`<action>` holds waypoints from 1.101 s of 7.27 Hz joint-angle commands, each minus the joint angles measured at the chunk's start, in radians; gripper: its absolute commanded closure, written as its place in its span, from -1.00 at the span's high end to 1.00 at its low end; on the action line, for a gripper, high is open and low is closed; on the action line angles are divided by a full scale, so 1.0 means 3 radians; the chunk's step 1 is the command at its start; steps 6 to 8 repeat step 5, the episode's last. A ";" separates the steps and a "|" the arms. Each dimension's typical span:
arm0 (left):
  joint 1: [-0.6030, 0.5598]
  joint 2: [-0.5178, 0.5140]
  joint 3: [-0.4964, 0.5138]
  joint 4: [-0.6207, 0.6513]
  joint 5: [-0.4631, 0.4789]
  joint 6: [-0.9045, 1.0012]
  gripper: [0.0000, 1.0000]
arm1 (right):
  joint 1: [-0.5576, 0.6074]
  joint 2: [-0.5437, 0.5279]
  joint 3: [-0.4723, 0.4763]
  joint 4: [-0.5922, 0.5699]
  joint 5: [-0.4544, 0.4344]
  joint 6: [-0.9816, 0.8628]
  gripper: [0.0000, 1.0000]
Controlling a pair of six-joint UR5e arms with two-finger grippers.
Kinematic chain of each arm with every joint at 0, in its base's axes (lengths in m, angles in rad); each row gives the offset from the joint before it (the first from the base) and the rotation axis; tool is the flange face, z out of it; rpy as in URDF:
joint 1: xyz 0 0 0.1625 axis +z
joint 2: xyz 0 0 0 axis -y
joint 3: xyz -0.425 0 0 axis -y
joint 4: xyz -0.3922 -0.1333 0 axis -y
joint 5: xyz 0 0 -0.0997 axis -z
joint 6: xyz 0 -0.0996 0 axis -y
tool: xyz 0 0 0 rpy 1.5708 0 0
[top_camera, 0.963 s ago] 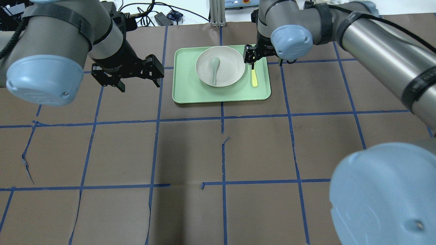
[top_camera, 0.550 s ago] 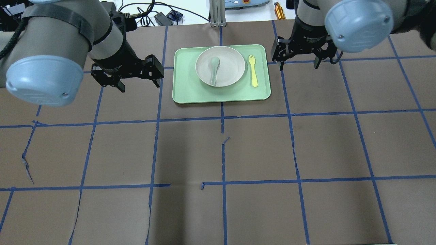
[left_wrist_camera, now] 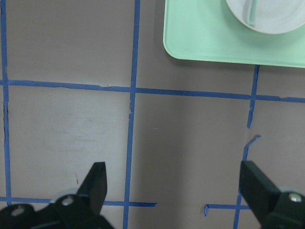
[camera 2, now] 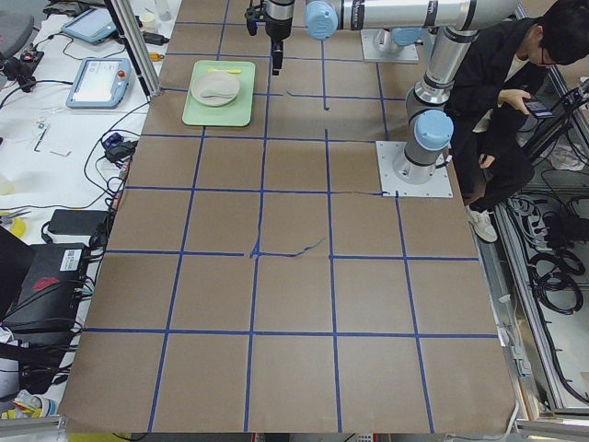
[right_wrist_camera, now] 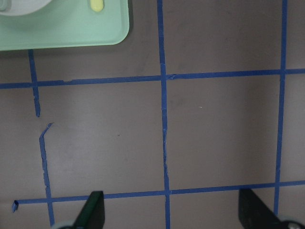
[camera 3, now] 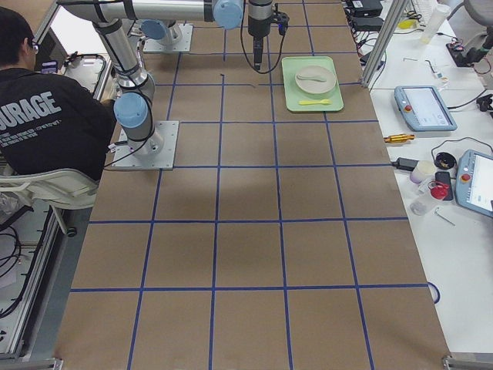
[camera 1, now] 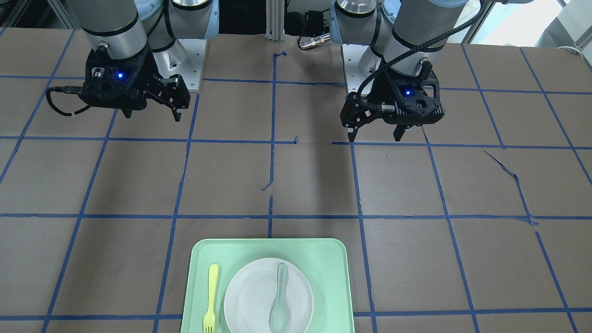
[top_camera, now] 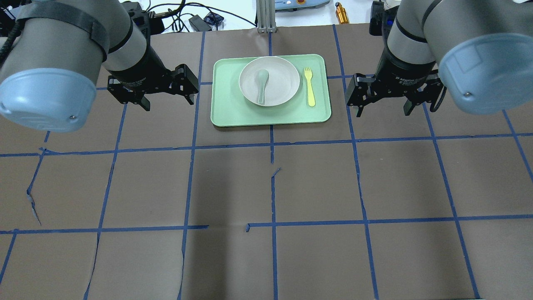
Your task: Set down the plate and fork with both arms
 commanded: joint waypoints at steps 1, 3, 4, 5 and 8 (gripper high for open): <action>0.0002 0.0021 0.0007 0.0002 0.0002 0.0005 1.00 | 0.0001 0.0004 -0.0018 0.0014 0.0021 -0.0002 1.00; -0.0003 0.0026 0.0002 0.0002 0.0002 0.0005 1.00 | 0.0001 0.0004 -0.0029 0.0024 0.0016 -0.0002 1.00; -0.0003 0.0026 0.0002 0.0002 0.0002 0.0005 1.00 | 0.0006 0.0009 -0.0029 0.0004 0.0016 -0.0002 1.00; 0.0002 0.0016 0.0002 0.0002 0.0007 0.0010 1.00 | 0.0006 0.0014 -0.0034 -0.0006 0.0011 -0.0002 1.00; 0.0002 0.0016 0.0002 0.0002 0.0007 0.0010 1.00 | 0.0006 0.0014 -0.0034 -0.0006 0.0011 -0.0002 1.00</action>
